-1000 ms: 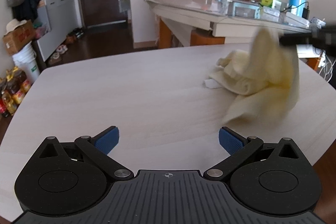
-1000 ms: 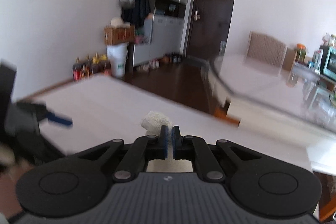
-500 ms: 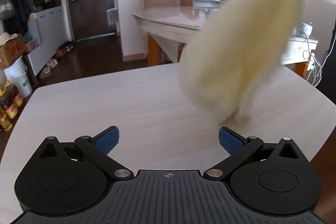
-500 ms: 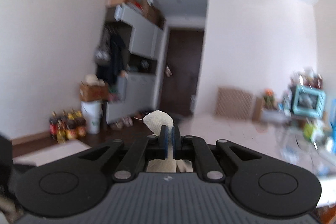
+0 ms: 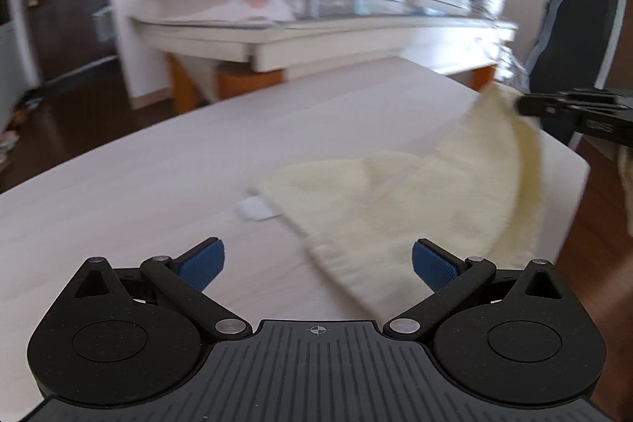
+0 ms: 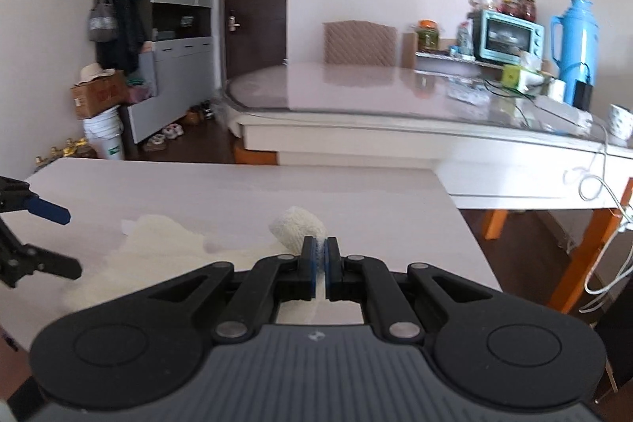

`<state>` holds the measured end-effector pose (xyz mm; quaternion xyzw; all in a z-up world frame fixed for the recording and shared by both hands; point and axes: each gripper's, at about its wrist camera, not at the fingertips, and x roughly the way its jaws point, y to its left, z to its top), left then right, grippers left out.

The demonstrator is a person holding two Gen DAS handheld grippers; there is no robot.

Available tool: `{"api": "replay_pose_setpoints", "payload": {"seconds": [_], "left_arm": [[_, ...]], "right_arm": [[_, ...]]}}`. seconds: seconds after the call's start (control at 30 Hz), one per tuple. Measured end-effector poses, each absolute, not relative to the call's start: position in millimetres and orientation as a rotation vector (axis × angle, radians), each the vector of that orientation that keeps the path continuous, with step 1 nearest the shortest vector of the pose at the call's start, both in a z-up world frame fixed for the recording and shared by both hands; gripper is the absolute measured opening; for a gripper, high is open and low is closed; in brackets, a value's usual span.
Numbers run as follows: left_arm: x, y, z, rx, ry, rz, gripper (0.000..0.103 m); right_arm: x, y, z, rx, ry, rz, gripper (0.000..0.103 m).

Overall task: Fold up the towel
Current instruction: 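Lay the hanging towel down on the table and open the right tool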

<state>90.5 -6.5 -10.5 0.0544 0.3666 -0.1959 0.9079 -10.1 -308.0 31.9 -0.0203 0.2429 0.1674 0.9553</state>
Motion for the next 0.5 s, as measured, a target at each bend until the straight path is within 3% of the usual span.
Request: {"api": "replay_pose_setpoints", "payload": {"seconds": [0.07,0.1,0.13,0.17,0.37,0.4,0.43,0.47,0.5], "left_arm": [[99.0,-11.9,-14.8,0.116,0.776,-0.430,0.099],[102.4,-14.2,-16.0,0.122,0.784,-0.435,0.087],[102.9,-15.0,-16.2,0.124,0.790,-0.439,0.066],[107.1,-16.8,-17.7,0.126,0.808,-0.451,0.060],[115.6,-25.0,-24.6,0.189,0.845,-0.490,0.058],[116.7,-25.5,-26.2,0.185,0.852,-0.504,0.048],[117.3,-25.4,-26.0,0.180,0.855,-0.514,0.025],[116.4,-25.6,-24.7,0.172,0.856,-0.536,0.017],[113.6,-26.9,-22.6,0.183,0.850,-0.542,0.016]], "right_arm": [[-0.6,-310.9,31.2,-0.034,0.496,0.340,0.005],[4.3,-312.6,31.9,-0.030,0.498,0.342,0.005],[5.5,-313.5,30.9,-0.026,0.500,0.346,0.005],[6.9,-314.5,30.0,-0.023,0.503,0.349,0.005],[13.6,-321.1,22.1,0.004,0.520,0.356,0.005],[13.3,-322.3,20.5,0.009,0.523,0.356,0.005],[12.9,-323.3,19.0,0.013,0.527,0.357,0.005],[12.3,-324.2,17.6,0.016,0.530,0.358,0.005],[11.5,-325.1,16.3,0.021,0.534,0.359,0.005]]}}
